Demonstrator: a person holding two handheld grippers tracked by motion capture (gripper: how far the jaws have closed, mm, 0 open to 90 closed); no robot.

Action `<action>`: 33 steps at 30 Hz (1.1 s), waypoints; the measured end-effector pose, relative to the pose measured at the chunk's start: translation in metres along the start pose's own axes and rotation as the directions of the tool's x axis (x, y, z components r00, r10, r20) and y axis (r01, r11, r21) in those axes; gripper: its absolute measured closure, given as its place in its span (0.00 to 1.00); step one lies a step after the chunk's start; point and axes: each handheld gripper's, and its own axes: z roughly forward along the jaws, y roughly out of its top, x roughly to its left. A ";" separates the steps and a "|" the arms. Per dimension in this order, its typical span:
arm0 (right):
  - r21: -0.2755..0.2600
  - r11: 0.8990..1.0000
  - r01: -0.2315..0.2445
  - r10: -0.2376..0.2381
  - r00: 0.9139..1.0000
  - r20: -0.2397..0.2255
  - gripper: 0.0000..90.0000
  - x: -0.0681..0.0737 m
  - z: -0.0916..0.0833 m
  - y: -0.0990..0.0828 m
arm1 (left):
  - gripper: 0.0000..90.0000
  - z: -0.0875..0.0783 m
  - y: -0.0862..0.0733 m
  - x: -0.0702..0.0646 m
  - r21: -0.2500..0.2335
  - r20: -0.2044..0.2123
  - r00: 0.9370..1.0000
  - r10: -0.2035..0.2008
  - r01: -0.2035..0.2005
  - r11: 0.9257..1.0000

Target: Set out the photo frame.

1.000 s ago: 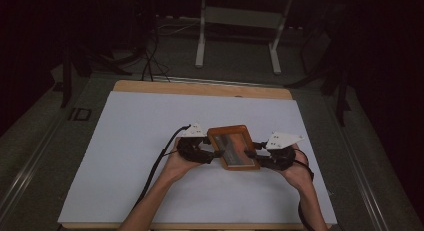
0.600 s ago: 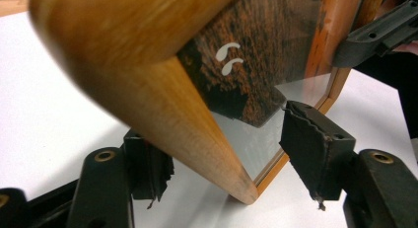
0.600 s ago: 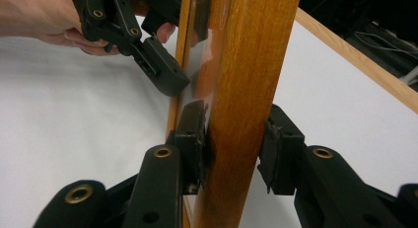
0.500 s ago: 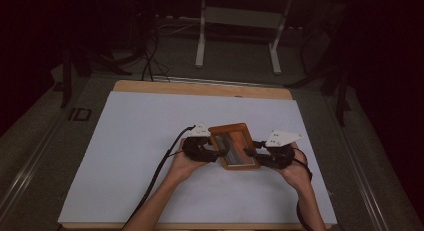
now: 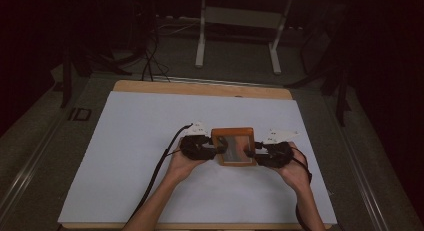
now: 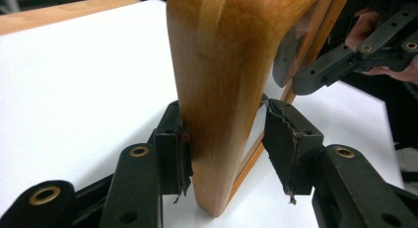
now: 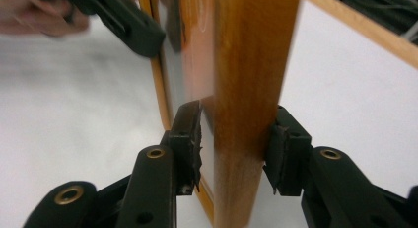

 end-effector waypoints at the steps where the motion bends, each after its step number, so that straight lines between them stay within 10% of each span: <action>1: -0.011 1.000 -0.008 0.008 1.000 -0.010 0.68 0.000 0.002 0.000 | 0.61 -0.005 0.000 0.003 -0.005 0.000 1.000 -0.014 0.014 1.000; 33: -0.052 0.985 -0.164 0.153 0.973 -0.174 0.66 0.020 0.065 0.025 | 0.61 -0.070 -0.022 0.021 -0.094 -0.128 0.983 -0.131 0.119 0.988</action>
